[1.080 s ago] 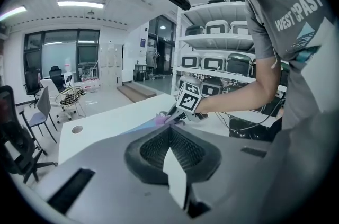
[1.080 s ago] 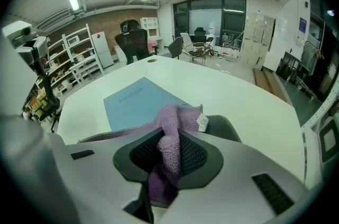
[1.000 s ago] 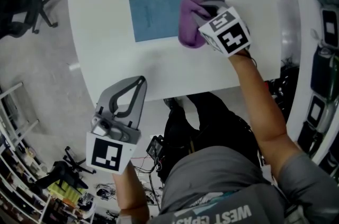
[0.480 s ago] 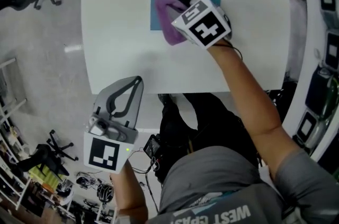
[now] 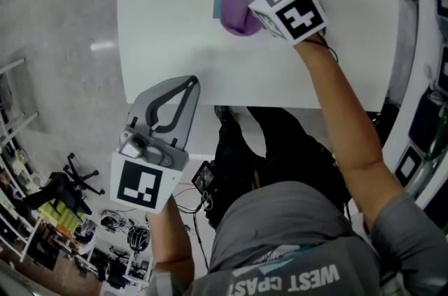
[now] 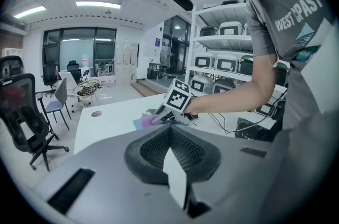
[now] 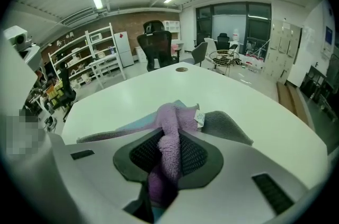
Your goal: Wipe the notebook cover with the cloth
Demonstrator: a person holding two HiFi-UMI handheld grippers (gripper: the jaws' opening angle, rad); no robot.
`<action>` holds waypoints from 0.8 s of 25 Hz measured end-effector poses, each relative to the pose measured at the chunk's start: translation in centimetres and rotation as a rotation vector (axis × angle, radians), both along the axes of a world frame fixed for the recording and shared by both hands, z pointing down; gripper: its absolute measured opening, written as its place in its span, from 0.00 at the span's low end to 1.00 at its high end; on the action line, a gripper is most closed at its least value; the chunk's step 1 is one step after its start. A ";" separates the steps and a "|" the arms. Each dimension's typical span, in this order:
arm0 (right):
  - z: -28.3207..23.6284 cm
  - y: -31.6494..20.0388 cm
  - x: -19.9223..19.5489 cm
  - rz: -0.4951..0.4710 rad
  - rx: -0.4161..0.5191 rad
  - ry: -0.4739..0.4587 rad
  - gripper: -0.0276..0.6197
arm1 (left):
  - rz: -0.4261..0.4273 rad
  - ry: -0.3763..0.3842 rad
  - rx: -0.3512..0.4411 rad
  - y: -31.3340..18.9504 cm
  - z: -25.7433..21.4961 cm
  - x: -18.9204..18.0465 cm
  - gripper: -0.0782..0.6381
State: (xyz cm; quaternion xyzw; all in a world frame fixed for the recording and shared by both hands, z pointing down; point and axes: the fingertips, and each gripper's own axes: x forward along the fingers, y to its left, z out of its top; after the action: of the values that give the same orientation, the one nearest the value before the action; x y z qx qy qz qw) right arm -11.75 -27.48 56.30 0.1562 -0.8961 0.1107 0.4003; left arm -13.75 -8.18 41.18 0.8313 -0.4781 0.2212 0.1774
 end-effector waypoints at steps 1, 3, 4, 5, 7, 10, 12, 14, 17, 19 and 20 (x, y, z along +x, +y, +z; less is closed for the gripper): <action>-0.1 -0.2 1.1 0.017 -0.002 0.007 0.20 | 0.012 -0.001 0.004 -0.2 -0.2 0.2 0.11; -0.2 -0.8 3.7 0.063 -0.003 0.022 0.20 | 0.042 -0.004 0.008 -0.8 -0.7 0.7 0.11; -0.2 -1.1 5.1 0.089 -0.004 0.029 0.20 | 0.057 -0.004 0.009 -1.2 -0.9 1.0 0.11; -0.2 -1.4 6.4 0.116 -0.004 0.035 0.20 | 0.072 -0.005 0.009 -1.5 -1.1 1.2 0.11; -0.3 -2.1 8.9 0.167 -0.003 0.047 0.20 | 0.098 -0.006 0.013 -2.2 -1.4 1.7 0.11; -0.4 -3.1 12.0 0.229 0.005 0.066 0.20 | 0.126 0.000 0.021 -3.2 -1.7 2.7 0.11; -0.4 -3.5 13.2 0.250 0.008 0.070 0.20 | 0.139 0.005 0.023 -3.4 -1.7 3.4 0.11; -0.5 -3.5 13.2 0.248 0.009 0.070 0.20 | 0.147 0.006 0.019 -3.4 -1.6 4.0 0.11; -0.6 -3.4 12.1 0.219 0.012 0.061 0.20 | 0.138 0.003 0.012 -3.1 -1.3 4.3 0.11; -0.6 -3.4 10.6 0.189 0.012 0.054 0.20 | 0.121 0.000 0.008 -2.8 -1.2 4.0 0.11; -0.6 -3.4 9.6 0.172 0.014 0.050 0.20 | 0.108 0.000 0.006 -2.6 -1.1 3.7 0.11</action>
State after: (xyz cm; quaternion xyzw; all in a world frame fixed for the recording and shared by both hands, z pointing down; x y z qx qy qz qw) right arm -2.10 -30.89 55.67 0.2382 -0.8697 0.1347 0.4107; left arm -10.10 -10.82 40.07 0.8563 -0.4332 0.2292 0.1628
